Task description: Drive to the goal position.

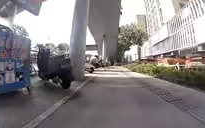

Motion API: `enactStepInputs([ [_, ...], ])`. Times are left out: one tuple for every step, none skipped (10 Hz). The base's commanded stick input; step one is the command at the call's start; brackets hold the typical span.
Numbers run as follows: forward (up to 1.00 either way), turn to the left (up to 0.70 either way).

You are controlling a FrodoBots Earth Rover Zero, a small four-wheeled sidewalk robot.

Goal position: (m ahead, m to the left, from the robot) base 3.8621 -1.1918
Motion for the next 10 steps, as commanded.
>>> enactStepInputs([
  [0.45,0.0],
  [0.45,0.0],
  [0.45,0.0],
  [0.45,0.0],
  [0.45,0.0],
  [0.45,0.0],
  [0.45,0.0],
  [0.45,0.0],
  [0.45,0.0],
  [0.45,0.0],
])
